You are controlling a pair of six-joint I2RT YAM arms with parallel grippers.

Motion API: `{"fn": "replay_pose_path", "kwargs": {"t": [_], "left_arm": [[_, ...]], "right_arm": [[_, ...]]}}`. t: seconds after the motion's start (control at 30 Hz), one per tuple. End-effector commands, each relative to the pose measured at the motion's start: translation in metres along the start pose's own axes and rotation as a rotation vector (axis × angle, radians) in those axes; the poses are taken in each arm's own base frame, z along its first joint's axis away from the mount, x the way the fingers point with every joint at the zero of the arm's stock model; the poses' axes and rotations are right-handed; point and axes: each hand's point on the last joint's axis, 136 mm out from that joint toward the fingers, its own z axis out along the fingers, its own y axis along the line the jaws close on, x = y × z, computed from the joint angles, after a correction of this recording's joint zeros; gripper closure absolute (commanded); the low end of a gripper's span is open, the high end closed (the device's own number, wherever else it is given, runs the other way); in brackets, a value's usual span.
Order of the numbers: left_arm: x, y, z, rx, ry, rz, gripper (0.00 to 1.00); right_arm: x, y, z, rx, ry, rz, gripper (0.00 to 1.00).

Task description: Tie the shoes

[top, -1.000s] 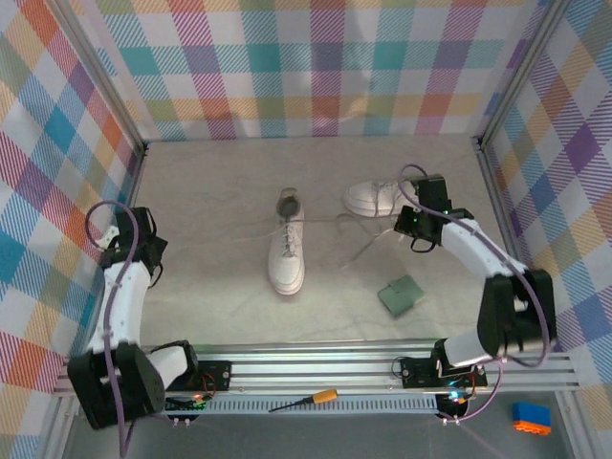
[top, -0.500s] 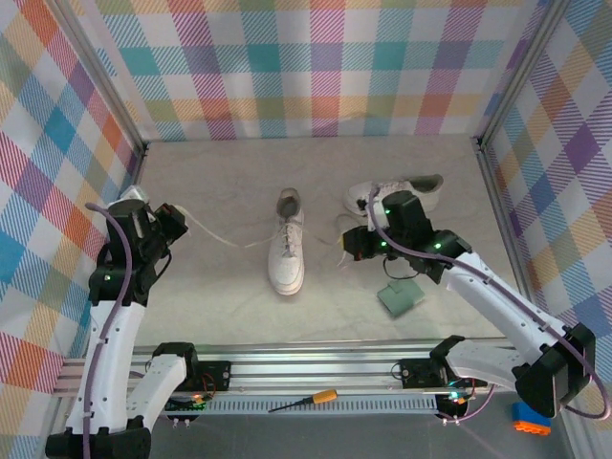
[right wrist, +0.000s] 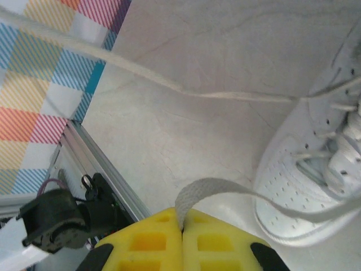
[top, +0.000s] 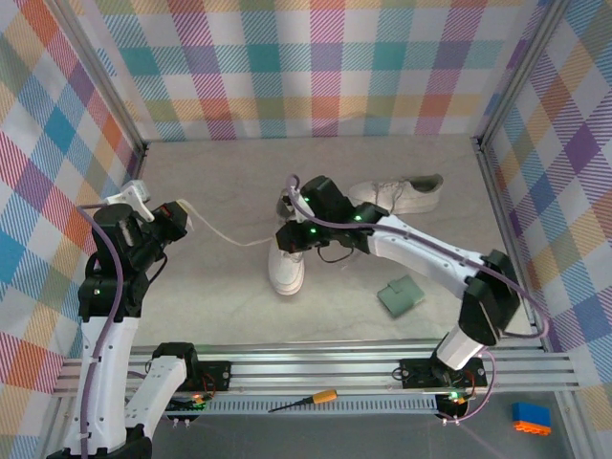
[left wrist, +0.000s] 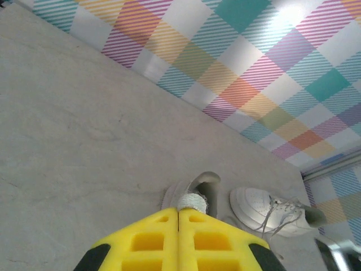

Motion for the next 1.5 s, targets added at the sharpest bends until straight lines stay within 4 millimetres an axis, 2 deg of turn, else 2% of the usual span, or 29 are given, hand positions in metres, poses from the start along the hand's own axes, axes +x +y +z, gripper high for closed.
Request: {"fn": "replay_pose_path", "kwargs": {"t": [0.0,0.1,0.37,0.57,0.7,0.83,0.93,1.03,1.13,1.23,1.37,1.47], "left_arm": [[-0.003,-0.015,-0.008,0.066,-0.008,0.034,1.0],[0.0,-0.014,-0.008,0.07,-0.001,0.032,1.0],[0.001,-0.012,-0.015,0.058,-0.012,0.042,1.0],[0.004,-0.011,-0.016,0.057,-0.002,0.035,1.0],[0.006,-0.01,-0.016,0.053,0.002,0.032,1.0],[0.005,0.004,-0.017,-0.027,-0.008,0.009,1.0],[0.001,0.03,-0.019,-0.175,-0.031,-0.022,1.0],[-0.006,0.052,-0.02,-0.318,-0.05,-0.031,1.0],[-0.012,0.065,-0.011,-0.418,-0.037,-0.04,1.0],[-0.024,0.066,0.002,-0.456,-0.042,-0.044,1.0],[-0.041,0.06,0.024,-0.472,-0.021,-0.037,1.0],[-0.05,0.053,0.036,-0.456,-0.015,-0.032,1.0]], "right_arm": [[-0.032,0.017,0.006,-0.025,-0.053,0.0,0.98],[-0.053,0.014,0.018,0.016,-0.074,-0.009,0.98],[-0.09,-0.004,0.067,0.019,-0.06,0.059,0.95],[-0.103,-0.004,0.091,-0.007,-0.037,0.084,0.93],[-0.107,-0.01,0.1,0.004,-0.04,0.098,0.94],[-0.11,-0.008,0.084,0.012,-0.088,0.067,0.99],[-0.112,-0.005,0.053,0.037,-0.177,0.024,0.99],[-0.101,-0.004,0.023,0.046,-0.241,-0.023,0.99],[-0.082,-0.004,0.007,0.045,-0.234,-0.046,0.99],[-0.06,0.0,0.003,0.02,-0.207,-0.063,0.99],[-0.031,0.007,0.008,0.008,-0.16,-0.096,0.99],[-0.018,0.009,0.015,0.009,-0.132,-0.108,0.99]]}}
